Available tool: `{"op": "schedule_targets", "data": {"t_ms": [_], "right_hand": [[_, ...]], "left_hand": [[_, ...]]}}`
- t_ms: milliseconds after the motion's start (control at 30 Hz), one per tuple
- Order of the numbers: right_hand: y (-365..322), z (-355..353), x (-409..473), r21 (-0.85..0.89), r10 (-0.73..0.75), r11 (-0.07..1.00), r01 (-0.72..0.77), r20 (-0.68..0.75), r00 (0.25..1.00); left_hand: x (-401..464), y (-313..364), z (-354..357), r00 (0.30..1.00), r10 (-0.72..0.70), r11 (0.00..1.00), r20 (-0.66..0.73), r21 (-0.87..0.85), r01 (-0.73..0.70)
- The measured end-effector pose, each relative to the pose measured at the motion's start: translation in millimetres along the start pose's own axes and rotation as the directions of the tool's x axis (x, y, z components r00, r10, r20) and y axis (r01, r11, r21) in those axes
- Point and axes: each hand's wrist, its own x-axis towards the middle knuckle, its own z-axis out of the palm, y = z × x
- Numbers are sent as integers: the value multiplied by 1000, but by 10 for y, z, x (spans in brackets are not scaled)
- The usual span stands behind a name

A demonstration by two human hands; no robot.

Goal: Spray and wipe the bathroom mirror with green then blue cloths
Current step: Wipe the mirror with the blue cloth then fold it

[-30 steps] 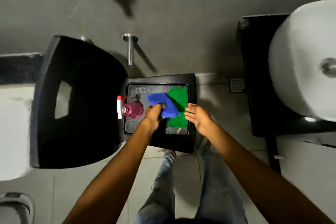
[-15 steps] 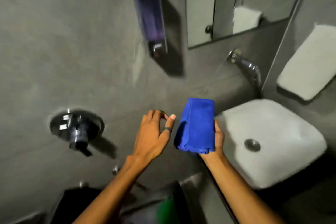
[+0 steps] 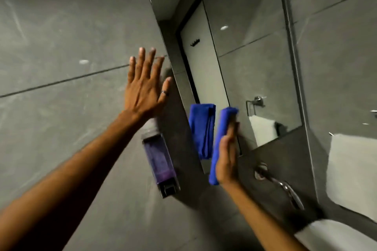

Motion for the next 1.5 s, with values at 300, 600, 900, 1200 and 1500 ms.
{"op": "schedule_targets", "data": {"t_ms": [300, 600, 900, 1200, 1500], "right_hand": [[1023, 290, -24, -776, -266, 435, 457, 374, 889], [1218, -1120, 1319, -820, -192, 569, 64, -56, 980], [1272, -2008, 2191, -735, -89, 667, -117, -235, 968], [810, -1011, 1897, -821, -245, 559, 116, -31, 969], [75, 808, 1213, -773, -383, 477, 419, 246, 890]], "left_hand": [[69, -269, 566, 997, 18, 974, -76, 228, 0], [89, -172, 646, 989, 4, 975, -148, 218, 29], [97, -169, 655, 985, 4, 969, -171, 243, 38], [78, -129, 597, 989, -7, 974, -148, 222, 40], [72, -80, 491, 995, -51, 982, -91, 176, 67]]}}
